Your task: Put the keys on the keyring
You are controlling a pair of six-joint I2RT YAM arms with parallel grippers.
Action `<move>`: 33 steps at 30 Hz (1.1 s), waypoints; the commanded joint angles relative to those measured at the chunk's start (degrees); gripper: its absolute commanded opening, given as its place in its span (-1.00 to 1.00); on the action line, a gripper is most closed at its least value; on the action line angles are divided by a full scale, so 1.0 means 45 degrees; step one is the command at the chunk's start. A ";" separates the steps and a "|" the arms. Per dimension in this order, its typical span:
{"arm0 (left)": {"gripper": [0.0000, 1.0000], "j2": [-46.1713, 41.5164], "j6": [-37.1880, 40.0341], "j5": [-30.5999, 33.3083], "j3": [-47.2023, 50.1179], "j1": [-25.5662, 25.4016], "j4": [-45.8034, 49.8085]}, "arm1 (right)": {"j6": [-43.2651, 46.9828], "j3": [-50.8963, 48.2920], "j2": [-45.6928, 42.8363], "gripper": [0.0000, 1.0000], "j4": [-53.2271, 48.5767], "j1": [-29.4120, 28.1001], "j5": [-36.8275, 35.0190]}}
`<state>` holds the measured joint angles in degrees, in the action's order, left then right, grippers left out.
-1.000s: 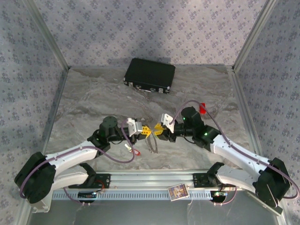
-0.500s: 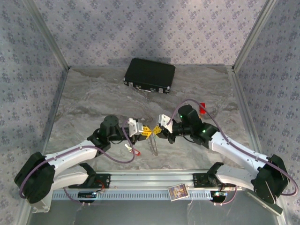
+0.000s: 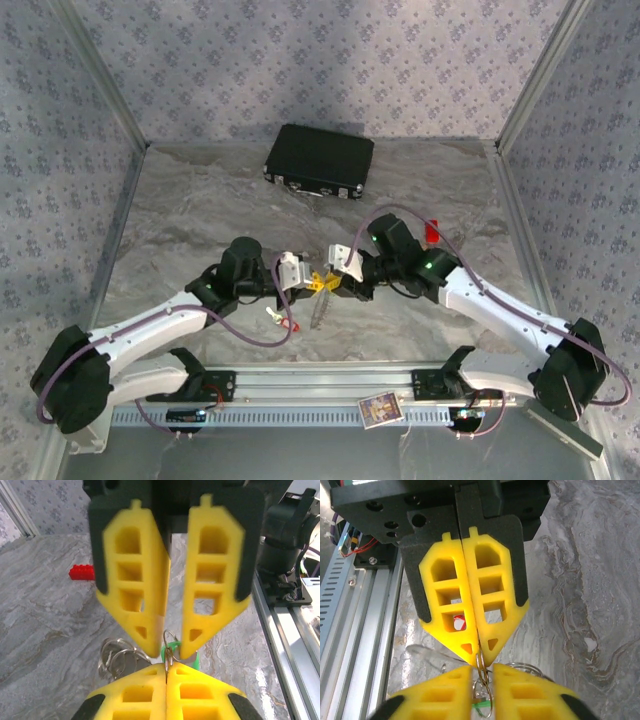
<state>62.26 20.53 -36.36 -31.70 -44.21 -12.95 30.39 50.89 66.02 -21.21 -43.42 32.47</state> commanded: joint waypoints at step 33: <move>-1.00 -0.0262 -0.1126 -0.0027 0.0769 -0.0059 -0.2630 | -0.3355 -0.3470 -0.1746 -0.81 0.4212 -0.0459 -0.2322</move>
<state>62.24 15.97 -35.09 -27.99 -44.25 -20.86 14.81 34.24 57.93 -1.50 -45.23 22.65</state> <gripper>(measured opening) 0.045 0.104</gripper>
